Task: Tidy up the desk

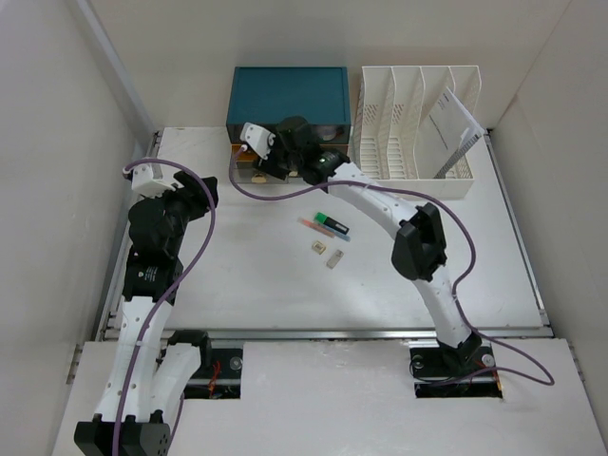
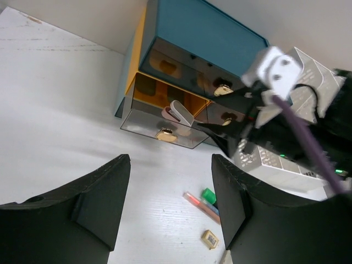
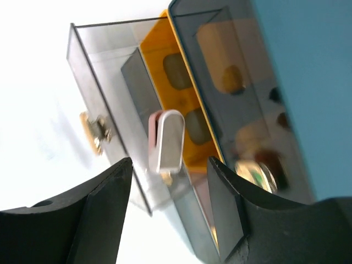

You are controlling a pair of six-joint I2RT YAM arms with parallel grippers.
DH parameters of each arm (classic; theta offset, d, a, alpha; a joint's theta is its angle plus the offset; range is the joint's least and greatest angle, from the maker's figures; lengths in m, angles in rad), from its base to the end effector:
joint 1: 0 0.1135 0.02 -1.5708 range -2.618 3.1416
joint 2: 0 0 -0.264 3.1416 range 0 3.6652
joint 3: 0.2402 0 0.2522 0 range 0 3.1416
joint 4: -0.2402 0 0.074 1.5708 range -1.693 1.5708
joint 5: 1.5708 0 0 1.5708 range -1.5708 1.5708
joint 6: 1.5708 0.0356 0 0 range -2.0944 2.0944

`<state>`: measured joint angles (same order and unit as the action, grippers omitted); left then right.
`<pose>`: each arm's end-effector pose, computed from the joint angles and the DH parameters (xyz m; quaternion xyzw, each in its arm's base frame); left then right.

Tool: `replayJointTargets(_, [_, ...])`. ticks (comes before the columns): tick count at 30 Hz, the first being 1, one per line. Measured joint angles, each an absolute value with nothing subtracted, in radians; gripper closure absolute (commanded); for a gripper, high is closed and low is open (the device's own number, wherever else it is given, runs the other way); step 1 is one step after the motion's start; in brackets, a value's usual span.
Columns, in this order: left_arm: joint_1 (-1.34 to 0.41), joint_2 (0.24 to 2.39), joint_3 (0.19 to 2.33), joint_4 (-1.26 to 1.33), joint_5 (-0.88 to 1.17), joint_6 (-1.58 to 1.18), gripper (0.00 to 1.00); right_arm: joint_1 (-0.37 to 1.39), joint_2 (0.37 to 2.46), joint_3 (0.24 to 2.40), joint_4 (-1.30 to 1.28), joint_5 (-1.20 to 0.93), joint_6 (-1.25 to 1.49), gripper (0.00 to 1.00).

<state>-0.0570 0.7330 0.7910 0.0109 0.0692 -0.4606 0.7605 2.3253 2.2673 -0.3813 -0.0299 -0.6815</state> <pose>0.1737 -0.0124 0.3718 -0.1119 0.6732 -0.2098 0.7002 0.3963 0.3785 0.3049 -0.5632 0.6287 0.0338 0.5351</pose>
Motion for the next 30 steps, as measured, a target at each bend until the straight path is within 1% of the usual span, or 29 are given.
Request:
replayJointTargets(4, [-0.057,0.733,0.778,0.031,0.088,-0.463,0.42,0.760,2.161,2.136,-0.382,-0.031,-0.654,0.38])
replayJointTargets(5, [-0.057,0.735,0.773,0.035,0.096,-0.466,0.44,0.760,2.119,2.112,-0.380,-0.029,-0.648,0.40])
replayJointTargets(6, [-0.057,0.739,0.766,0.047,0.108,-0.473,0.45,0.760,2.069,2.086,-0.377,-0.025,-0.639,0.47])
replayJointTargets(7, [-0.057,0.746,0.760,0.058,0.122,-0.483,0.49,0.760,2.025,2.062,-0.371,-0.022,-0.632,0.54])
replayJointTargets(8, [-0.056,0.759,0.756,0.070,0.138,-0.497,0.54,0.760,1.974,2.031,-0.356,-0.019,-0.621,0.64])
replayJointTargets(9, [-0.054,0.774,0.749,0.089,0.157,-0.511,0.61,0.760,1.925,2.000,-0.344,-0.015,-0.606,0.76])
replayJointTargets(10, [-0.050,0.790,0.741,0.107,0.177,-0.527,0.73,0.760,1.879,1.964,-0.327,-0.012,-0.592,0.91])
replayJointTargets(11, [-0.047,0.810,0.728,0.135,0.201,-0.555,0.78,0.759,1.833,1.919,-0.308,-0.011,-0.574,0.95])
replayJointTargets(13, [-0.043,0.871,0.691,0.207,0.260,-0.618,0.91,0.752,1.761,1.836,-0.289,-0.016,-0.536,0.95])
replayJointTargets(16, [-0.042,0.946,0.645,0.281,0.300,-0.696,1.00,0.744,1.706,1.716,-0.258,-0.039,-0.488,0.93])
replayJointTargets(19, [-0.042,1.055,0.613,0.375,0.330,-0.770,1.00,0.722,1.702,1.571,-0.262,-0.072,-0.453,0.93])
replayJointTargets(22, [-0.036,1.194,0.613,0.474,0.360,-0.828,1.00,0.695,1.726,1.498,-0.290,-0.114,-0.420,0.93])
replayJointTargets(27, [-0.001,1.376,0.630,0.582,0.395,-0.908,1.00,0.648,1.729,1.476,-0.300,-0.194,-0.374,0.93])
replayJointTargets(30, [0.011,1.473,0.680,0.627,0.403,-0.946,1.00,0.623,1.729,1.476,-0.299,-0.233,-0.362,0.93])
